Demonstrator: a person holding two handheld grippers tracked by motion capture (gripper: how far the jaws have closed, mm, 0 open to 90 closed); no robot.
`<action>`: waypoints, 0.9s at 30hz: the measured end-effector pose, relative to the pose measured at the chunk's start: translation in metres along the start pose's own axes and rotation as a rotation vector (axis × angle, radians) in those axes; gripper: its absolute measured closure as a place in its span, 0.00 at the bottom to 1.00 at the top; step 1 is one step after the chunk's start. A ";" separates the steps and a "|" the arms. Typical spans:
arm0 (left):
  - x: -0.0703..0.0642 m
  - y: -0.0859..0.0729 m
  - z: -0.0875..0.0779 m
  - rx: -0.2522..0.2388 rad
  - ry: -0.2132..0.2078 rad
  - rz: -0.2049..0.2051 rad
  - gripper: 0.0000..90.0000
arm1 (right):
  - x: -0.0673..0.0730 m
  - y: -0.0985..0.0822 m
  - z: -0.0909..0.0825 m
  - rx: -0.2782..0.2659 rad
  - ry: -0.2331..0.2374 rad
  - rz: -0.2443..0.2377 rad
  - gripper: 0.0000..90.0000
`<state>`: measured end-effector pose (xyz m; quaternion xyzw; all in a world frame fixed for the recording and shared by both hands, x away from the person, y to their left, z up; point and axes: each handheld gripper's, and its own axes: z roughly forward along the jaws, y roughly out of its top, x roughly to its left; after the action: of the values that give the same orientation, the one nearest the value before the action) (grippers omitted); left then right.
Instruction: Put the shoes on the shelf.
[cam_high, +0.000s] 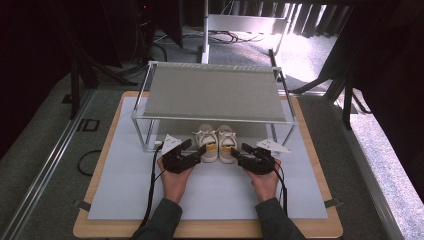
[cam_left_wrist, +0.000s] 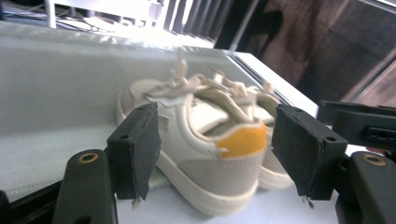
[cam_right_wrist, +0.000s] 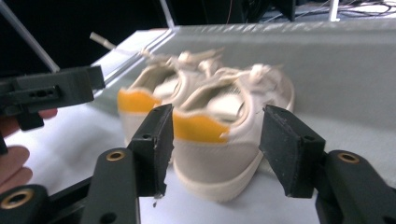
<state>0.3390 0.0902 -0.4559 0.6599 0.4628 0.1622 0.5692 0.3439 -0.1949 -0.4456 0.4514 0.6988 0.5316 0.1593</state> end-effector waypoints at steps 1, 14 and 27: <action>-0.001 -0.001 0.000 0.004 -0.004 0.006 0.35 | 0.002 -0.002 0.000 0.009 -0.002 -0.012 0.48; -0.003 -0.012 0.018 0.152 0.012 0.121 0.28 | 0.011 -0.012 0.012 0.077 -0.036 -0.079 0.40; -0.004 -0.009 0.036 0.239 0.012 0.166 0.31 | 0.008 -0.013 0.024 0.106 -0.051 -0.080 0.44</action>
<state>0.3594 0.0643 -0.4734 0.7581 0.4258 0.1563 0.4686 0.3501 -0.1741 -0.4646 0.4443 0.7392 0.4753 0.1738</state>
